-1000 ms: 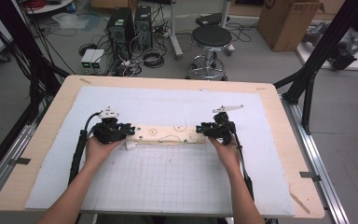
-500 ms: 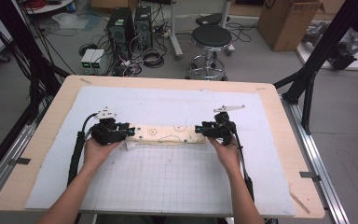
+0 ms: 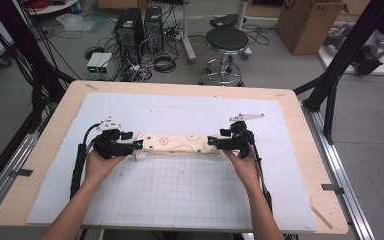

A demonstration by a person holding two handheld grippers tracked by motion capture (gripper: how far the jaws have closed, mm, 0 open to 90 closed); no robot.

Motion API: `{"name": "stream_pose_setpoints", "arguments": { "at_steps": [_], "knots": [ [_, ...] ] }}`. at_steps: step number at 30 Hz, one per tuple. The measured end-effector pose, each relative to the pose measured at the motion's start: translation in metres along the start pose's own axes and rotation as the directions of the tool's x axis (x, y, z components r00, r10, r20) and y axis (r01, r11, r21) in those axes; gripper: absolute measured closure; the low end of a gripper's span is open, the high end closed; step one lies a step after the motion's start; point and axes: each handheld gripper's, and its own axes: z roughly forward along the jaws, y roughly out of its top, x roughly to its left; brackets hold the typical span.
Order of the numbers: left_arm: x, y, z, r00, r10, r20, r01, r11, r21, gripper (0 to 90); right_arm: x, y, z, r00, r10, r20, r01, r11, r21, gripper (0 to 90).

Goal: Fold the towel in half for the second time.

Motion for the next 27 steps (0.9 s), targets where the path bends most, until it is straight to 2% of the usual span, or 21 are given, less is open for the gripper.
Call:
{"name": "stream_pose_setpoints", "arguments": {
  "at_steps": [8,13,17,21,27],
  "knots": [
    [-0.004,0.001,-0.001,0.9999,0.007,0.012,-0.007,1.0,-0.006,37.7,0.002,0.001,-0.003,1.0,0.003,-0.007,-0.003,1.0,-0.013,23.2],
    [-0.003,0.001,-0.002,0.9998,0.01,0.015,-0.01,1.0,0.002,35.8,0.002,-0.001,-0.004,1.0,0.005,0.003,-0.005,1.0,-0.017,20.6],
    [-0.005,0.002,-0.003,0.9997,0.012,0.021,-0.012,0.9999,-0.012,34.1,0.002,-0.003,-0.005,0.9999,0.012,0.009,-0.012,1.0,-0.018,17.1],
    [-0.006,0.002,-0.006,0.9996,0.017,0.022,-0.017,0.9997,-0.017,30.2,0.006,-0.003,-0.008,0.9996,-0.002,0.029,0.003,1.0,-0.021,12.2],
    [-0.012,-0.001,-0.01,0.9994,0.028,0.023,-0.028,0.9994,-0.02,25.9,0.01,-0.002,-0.014,0.9995,-0.016,0.028,0.017,0.999,-0.038,12.2]
  ]
}}
